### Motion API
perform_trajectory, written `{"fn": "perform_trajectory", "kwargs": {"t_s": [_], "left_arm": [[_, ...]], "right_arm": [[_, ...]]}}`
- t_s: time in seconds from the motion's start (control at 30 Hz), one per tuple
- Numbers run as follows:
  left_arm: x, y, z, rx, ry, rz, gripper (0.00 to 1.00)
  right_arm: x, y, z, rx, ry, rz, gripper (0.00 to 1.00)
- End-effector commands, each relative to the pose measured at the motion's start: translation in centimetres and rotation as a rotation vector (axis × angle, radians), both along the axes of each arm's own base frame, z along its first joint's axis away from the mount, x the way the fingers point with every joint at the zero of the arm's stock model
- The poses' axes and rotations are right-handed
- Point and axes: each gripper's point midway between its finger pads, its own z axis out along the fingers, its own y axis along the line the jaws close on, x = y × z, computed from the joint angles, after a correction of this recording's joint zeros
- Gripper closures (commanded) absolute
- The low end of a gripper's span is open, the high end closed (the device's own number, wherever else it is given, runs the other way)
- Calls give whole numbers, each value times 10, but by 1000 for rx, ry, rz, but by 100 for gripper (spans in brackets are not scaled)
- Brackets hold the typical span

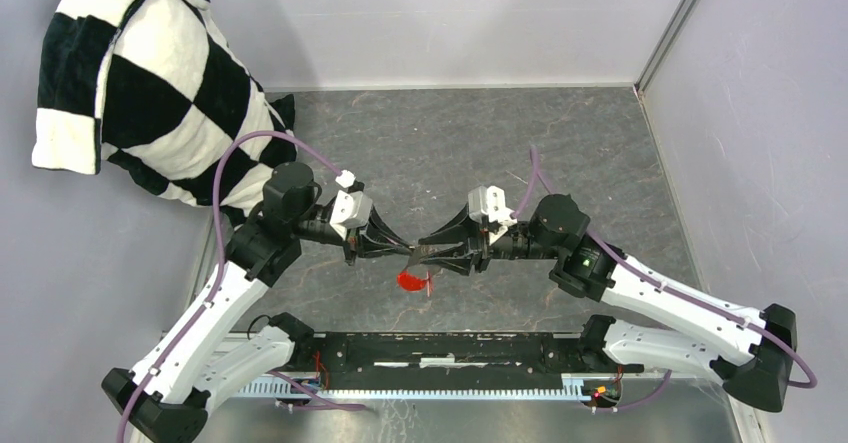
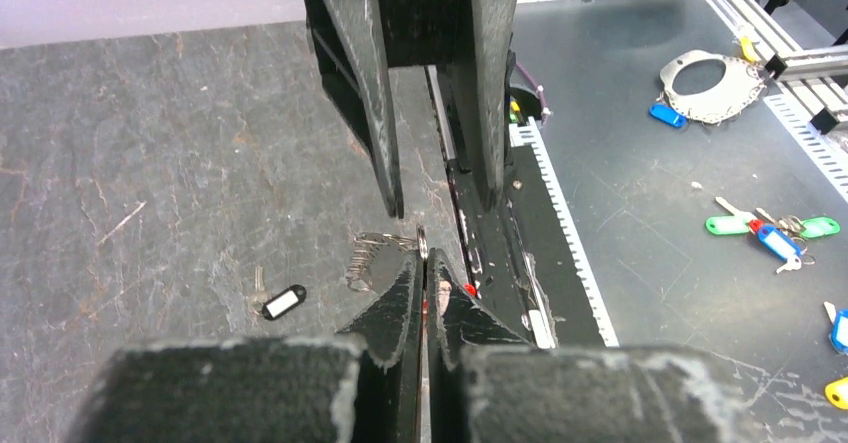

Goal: Put the keys on the keyring

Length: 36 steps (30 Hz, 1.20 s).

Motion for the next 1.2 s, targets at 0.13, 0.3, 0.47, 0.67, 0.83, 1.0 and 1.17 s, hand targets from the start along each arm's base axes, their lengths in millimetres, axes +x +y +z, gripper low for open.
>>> {"fn": "perform_trajectory", "kwargs": {"t_s": [0.13,0.3,0.47,0.67,0.83,1.0,1.17], "left_arm": [[-9,2,26,-49,-49,-36,98],[-8,2,23,-44,-62,-36,98],[-7,2,20,-36,-65,-35,98],[-7,2,17,-29,-72,-34,98],[-8,3,17,-27,-63,-34,90],[-6,6,17,-10,-65,8,49],[-3,14,16,6,-110,85,50]], "right_arm": [[13,5,8,-34,-26,-44,61],[17,8,8,-82,-69,-40,62],[18,11,12,-109,-90,-27,66],[18,15,6,-159,-81,-2,89],[22,14,4,-159,-79,-24,99],[23,9,12,-53,-89,-67,100],[11,-2,28,131,-82,-62,100]]}}
